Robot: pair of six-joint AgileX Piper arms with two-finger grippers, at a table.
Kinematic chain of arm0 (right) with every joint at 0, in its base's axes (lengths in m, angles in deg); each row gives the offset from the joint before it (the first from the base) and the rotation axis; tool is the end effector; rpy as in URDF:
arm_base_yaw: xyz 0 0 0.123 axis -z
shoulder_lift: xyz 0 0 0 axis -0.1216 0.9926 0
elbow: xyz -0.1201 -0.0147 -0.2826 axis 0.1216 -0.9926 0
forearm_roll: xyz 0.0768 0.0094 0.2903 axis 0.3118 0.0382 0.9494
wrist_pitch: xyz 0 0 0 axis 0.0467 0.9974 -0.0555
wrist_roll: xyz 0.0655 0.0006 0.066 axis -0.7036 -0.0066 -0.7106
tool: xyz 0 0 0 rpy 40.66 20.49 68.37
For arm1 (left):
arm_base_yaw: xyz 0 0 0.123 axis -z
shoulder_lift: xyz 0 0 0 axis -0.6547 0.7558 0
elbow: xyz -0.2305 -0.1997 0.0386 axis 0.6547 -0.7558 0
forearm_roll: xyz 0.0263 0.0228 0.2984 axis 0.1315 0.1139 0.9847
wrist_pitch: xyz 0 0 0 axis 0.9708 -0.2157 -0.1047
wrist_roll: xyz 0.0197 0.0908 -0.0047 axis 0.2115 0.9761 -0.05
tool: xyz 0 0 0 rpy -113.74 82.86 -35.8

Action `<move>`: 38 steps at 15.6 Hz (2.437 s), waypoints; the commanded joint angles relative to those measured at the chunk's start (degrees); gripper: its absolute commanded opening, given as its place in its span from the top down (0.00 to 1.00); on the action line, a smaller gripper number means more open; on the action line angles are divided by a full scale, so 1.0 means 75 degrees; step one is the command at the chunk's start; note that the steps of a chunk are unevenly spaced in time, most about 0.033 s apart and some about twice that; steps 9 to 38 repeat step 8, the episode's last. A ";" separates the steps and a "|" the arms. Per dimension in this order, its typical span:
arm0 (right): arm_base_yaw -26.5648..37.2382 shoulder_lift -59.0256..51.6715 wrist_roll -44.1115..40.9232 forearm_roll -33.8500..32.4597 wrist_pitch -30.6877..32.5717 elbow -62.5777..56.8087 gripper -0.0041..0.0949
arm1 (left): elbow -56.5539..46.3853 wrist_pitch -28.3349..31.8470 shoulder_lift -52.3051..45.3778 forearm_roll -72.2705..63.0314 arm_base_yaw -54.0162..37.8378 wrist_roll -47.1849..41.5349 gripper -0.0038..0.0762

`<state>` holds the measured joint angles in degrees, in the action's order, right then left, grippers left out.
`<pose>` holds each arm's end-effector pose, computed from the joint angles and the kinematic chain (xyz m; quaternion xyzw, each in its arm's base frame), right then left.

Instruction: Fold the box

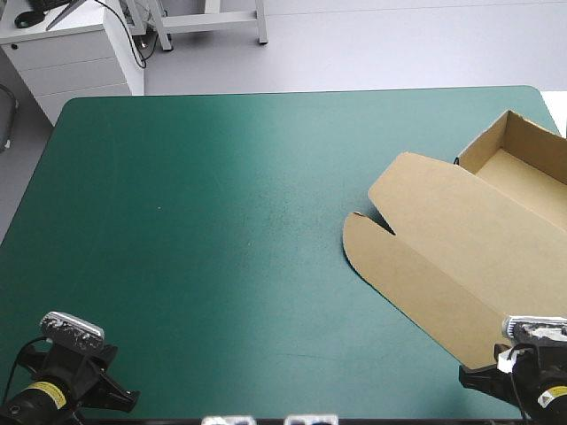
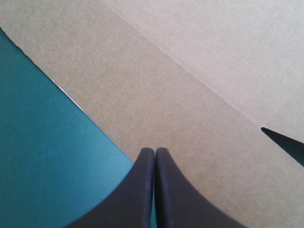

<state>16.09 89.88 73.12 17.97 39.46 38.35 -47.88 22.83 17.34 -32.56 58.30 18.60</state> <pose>0.0581 0.0024 0.2973 0.0077 0.9246 0.0101 0.3806 0.0677 -0.0146 0.2761 0.1934 0.9102 0.0022 0.3661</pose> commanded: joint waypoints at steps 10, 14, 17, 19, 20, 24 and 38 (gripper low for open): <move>-0.0004 -0.0029 0.0030 0.0088 -0.0537 -0.0044 0.97 | 0.0189 0.0380 0.0079 0.0006 0.0044 -0.0076 0.96; -0.0004 -0.0029 0.0030 0.0088 -0.0537 -0.0044 0.97 | 0.0189 0.0380 0.0079 0.0006 0.0044 -0.0076 0.96; -0.0004 -0.0029 0.0030 0.0088 -0.0537 -0.0044 0.97 | 0.0189 0.0380 0.0079 0.0006 0.0044 -0.0076 0.96; -0.0004 -0.0029 0.0030 0.0088 -0.0537 -0.0044 0.97 | 0.0189 0.0380 0.0079 0.0006 0.0044 -0.0076 0.96; -0.0004 -0.0029 0.0030 0.0088 -0.0537 -0.0044 0.97 | 0.0189 0.0380 0.0079 0.0006 0.0044 -0.0076 0.96; -0.0004 -0.0029 0.0030 0.0088 -0.0537 -0.0044 0.97 | 0.0189 0.0380 0.0079 0.0006 0.0044 -0.0076 0.96; -0.0004 -0.0029 0.0030 0.0088 -0.0537 -0.0044 0.97 | 0.0189 0.0380 0.0079 0.0006 0.0044 -0.0076 0.96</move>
